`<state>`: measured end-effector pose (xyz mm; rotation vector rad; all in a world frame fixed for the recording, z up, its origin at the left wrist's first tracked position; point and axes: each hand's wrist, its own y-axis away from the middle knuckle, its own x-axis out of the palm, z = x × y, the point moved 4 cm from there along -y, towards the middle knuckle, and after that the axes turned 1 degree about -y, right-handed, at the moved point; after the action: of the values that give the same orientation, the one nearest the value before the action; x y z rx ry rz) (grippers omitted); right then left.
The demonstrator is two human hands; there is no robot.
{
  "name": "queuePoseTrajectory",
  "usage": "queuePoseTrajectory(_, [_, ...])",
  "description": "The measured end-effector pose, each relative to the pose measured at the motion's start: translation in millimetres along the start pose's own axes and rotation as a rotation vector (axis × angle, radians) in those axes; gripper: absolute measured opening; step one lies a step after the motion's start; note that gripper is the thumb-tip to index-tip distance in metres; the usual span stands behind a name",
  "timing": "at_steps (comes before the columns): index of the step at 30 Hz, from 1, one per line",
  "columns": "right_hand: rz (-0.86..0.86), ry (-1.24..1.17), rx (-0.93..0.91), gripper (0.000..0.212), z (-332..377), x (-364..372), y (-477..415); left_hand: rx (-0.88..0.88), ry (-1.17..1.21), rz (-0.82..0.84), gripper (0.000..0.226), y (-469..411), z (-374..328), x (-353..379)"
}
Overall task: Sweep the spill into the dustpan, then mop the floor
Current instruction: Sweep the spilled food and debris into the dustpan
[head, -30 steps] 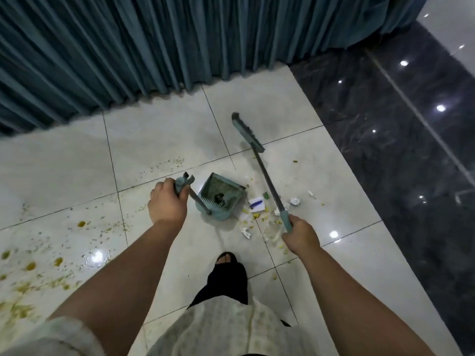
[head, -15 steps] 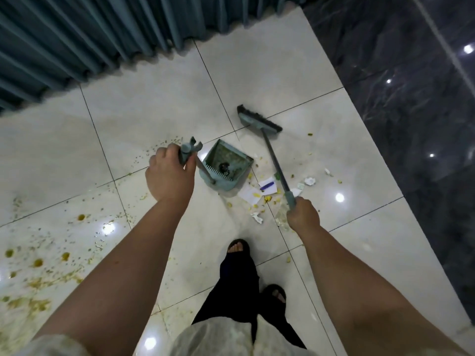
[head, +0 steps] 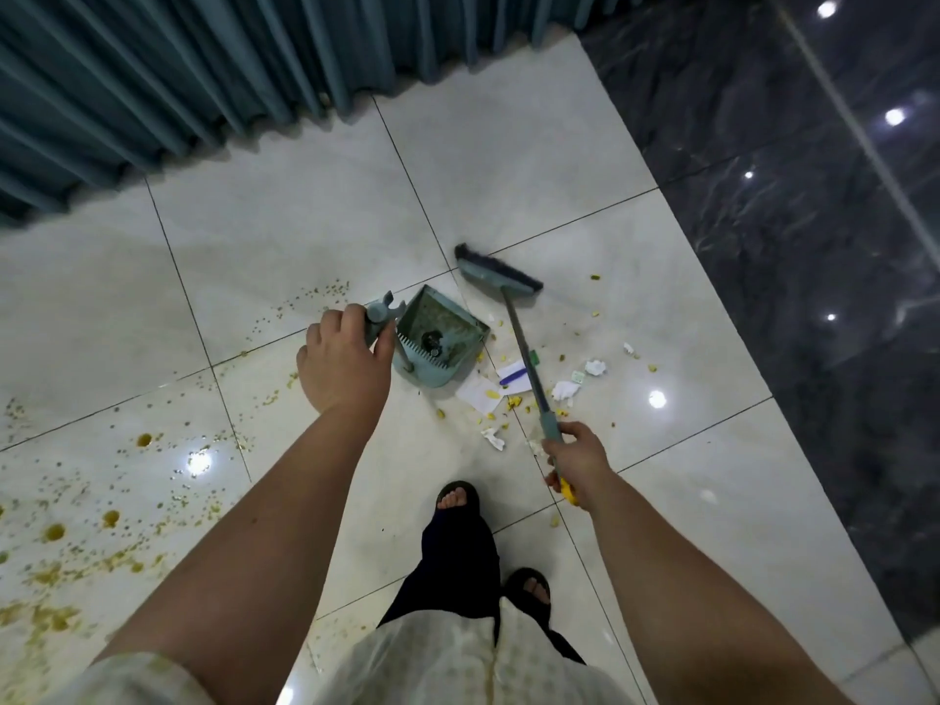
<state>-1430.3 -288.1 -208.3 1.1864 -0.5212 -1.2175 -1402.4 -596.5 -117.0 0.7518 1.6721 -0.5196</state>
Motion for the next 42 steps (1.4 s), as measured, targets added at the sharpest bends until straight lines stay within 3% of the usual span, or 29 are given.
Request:
queuePoseTrajectory(6, [-0.107, 0.089, -0.156, 0.025, 16, -19, 26, -0.060, 0.043, 0.038, 0.038, -4, -2, -3])
queuePoseTrajectory(12, [-0.109, 0.063, -0.266, 0.027, 108, 7, -54, 0.032, 0.026, -0.044, 0.035, -29, -11, -1])
queuePoseTrajectory(17, [-0.088, 0.204, -0.202, 0.029, 95, 25, -86, 0.043, -0.016, -0.068, 0.036, -47, -7, 0])
queuePoseTrajectory(23, [-0.010, 0.126, -0.055, 0.024, 26, -5, -6, 0.028, 0.040, -0.007, 0.037, -39, -5, -4])
queuePoseTrajectory(30, [-0.093, -0.081, -0.082, 0.024, 29, -56, 40, 0.009, 0.131, 0.082, 0.033, -24, -13, -12])
queuePoseTrajectory(37, [-0.212, -0.201, -0.183, 0.025, 78, -77, -12, 0.014, 0.139, 0.065, 0.031, -30, -29, -9])
queuePoseTrajectory(42, [-0.243, -0.232, -0.124, 0.026, 99, -80, -79, 0.036, 0.116, -0.027, 0.033, -39, -32, -5])
